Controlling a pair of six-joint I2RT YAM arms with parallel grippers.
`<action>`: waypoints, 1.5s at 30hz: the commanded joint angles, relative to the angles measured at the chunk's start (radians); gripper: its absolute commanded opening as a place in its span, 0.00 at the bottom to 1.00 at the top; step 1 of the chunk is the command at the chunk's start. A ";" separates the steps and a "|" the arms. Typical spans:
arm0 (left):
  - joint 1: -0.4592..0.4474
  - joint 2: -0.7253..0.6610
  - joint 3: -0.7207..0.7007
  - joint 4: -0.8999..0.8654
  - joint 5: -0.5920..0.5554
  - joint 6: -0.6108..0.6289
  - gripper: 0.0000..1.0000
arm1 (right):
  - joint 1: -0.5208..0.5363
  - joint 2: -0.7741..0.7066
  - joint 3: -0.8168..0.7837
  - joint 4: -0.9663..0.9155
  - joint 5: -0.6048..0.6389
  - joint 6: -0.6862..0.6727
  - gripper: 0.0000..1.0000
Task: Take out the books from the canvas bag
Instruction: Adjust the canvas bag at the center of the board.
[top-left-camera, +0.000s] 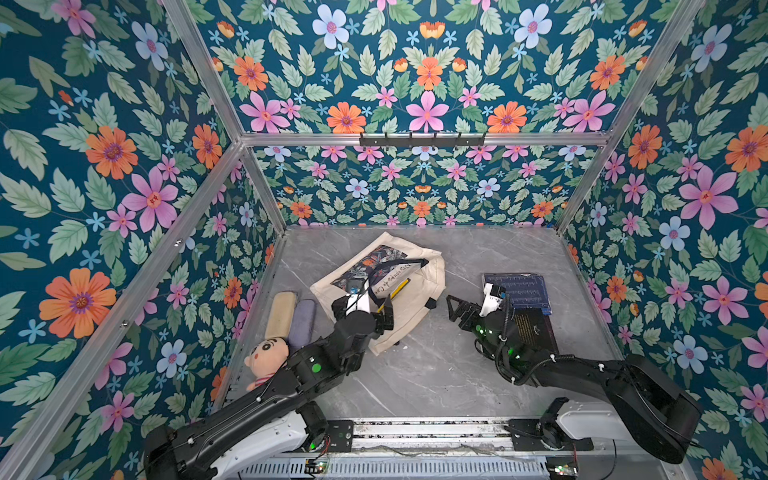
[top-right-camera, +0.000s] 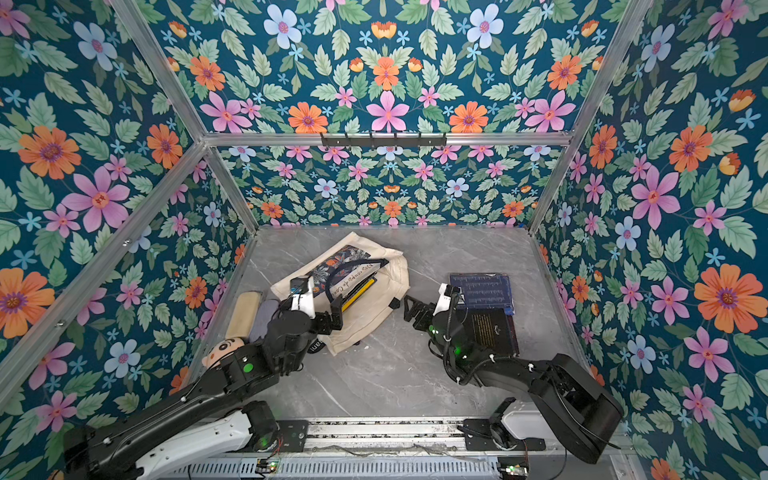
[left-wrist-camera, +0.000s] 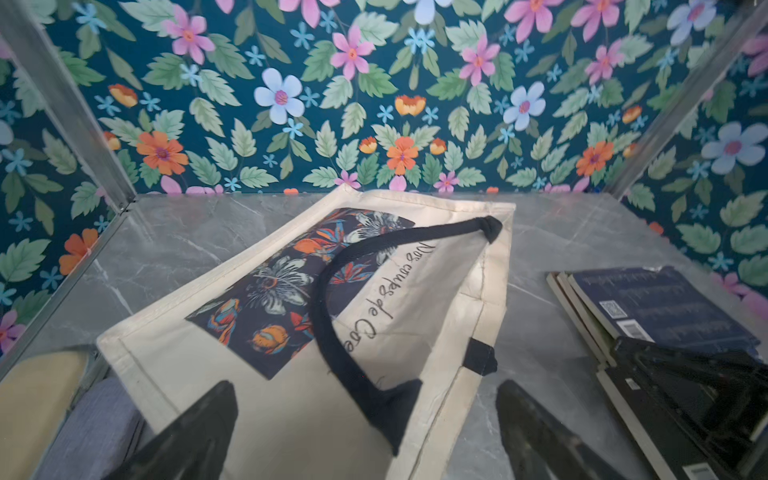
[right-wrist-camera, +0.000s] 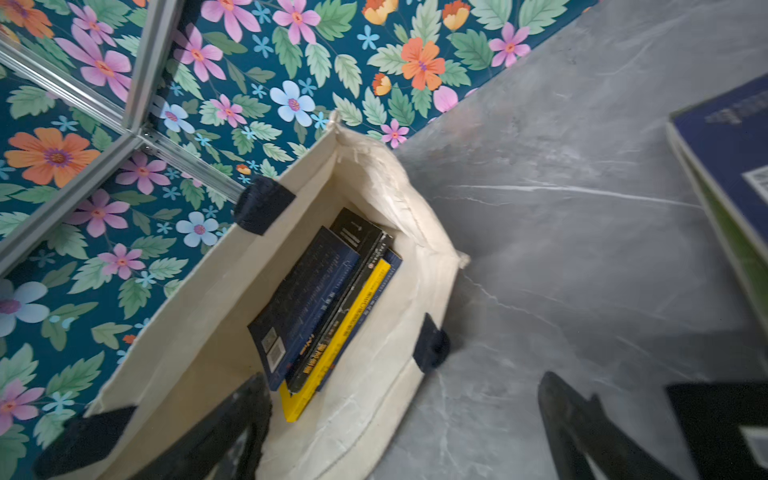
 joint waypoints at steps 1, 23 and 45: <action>-0.001 0.111 0.127 -0.160 0.041 0.113 1.00 | -0.011 -0.042 -0.042 0.063 0.056 -0.010 0.99; 0.185 0.771 0.572 -0.452 0.093 0.280 0.81 | -0.035 -0.235 -0.141 0.032 0.082 -0.041 0.99; 0.179 0.704 0.436 0.086 0.157 0.664 0.00 | -0.038 -0.310 -0.164 0.007 0.106 -0.042 0.99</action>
